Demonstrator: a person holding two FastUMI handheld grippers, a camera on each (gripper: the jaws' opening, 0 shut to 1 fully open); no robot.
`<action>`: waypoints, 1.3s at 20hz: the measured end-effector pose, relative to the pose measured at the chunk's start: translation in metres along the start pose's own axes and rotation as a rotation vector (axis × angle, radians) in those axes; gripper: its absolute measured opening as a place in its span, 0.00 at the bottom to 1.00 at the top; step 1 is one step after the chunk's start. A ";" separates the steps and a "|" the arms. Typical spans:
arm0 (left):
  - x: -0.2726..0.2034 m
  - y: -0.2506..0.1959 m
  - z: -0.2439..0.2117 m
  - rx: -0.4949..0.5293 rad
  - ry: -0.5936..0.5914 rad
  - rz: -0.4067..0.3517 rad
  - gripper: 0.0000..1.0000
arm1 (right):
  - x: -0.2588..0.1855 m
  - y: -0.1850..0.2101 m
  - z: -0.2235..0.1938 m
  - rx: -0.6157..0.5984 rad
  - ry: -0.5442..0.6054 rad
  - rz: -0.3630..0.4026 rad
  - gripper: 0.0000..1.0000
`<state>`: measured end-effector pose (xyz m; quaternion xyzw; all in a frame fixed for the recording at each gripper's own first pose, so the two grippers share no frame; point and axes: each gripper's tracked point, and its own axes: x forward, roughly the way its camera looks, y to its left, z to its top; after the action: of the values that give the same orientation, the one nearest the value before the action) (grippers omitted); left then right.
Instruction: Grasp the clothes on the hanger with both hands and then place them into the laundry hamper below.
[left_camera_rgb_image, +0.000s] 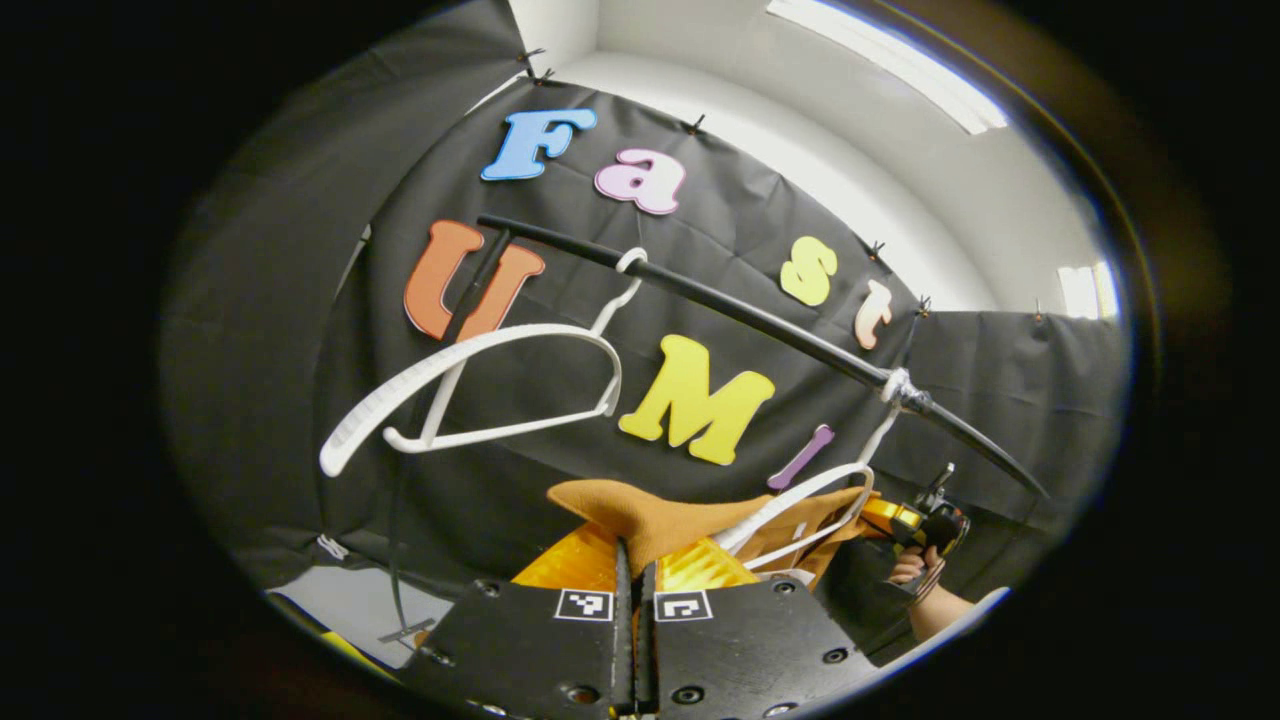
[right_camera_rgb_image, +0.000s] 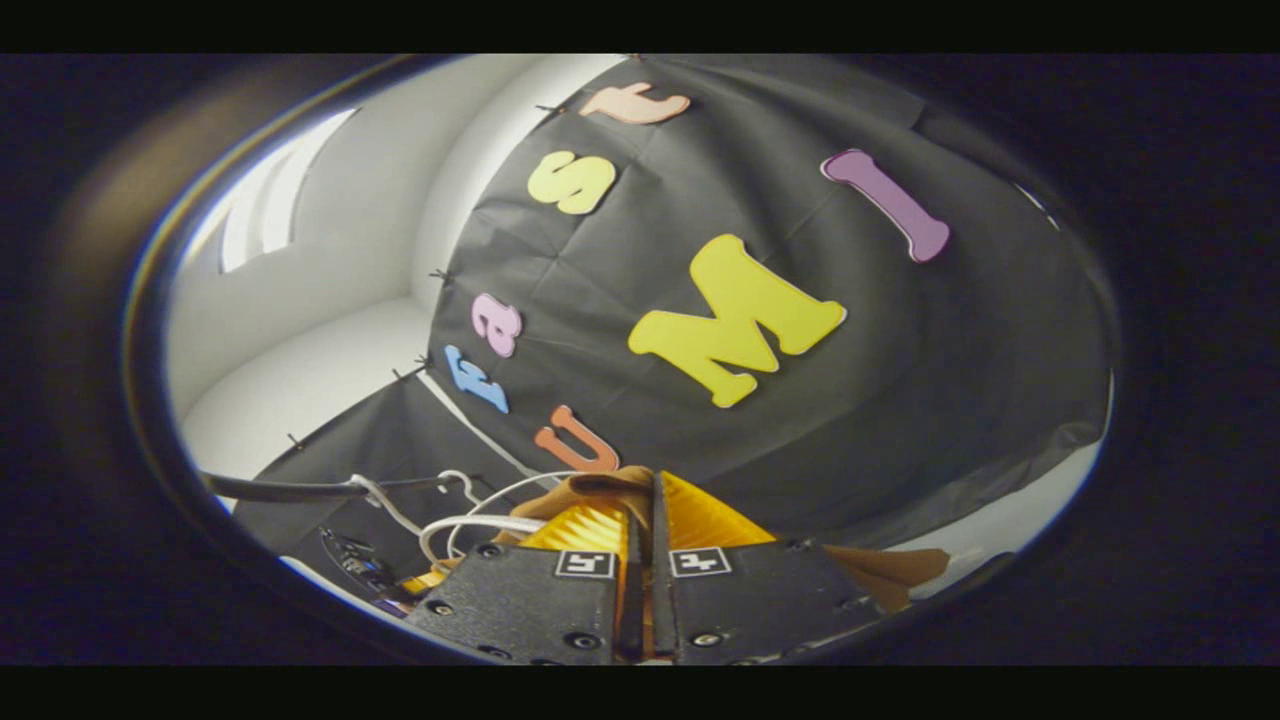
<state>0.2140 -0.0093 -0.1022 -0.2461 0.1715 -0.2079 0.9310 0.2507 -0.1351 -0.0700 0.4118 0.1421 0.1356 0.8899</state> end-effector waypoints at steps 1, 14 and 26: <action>0.001 0.001 -0.001 -0.010 0.000 -0.014 0.01 | 0.002 -0.002 0.001 0.007 0.010 0.002 0.07; -0.015 0.011 -0.023 -0.107 0.111 -0.068 0.01 | -0.003 -0.050 -0.060 0.092 0.149 -0.086 0.07; -0.042 0.030 -0.069 -0.131 0.142 0.003 0.01 | -0.029 -0.054 -0.103 0.160 0.157 -0.089 0.07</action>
<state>0.1583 0.0077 -0.1655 -0.2910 0.2506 -0.2118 0.8987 0.1934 -0.1075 -0.1719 0.4627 0.2399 0.1159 0.8455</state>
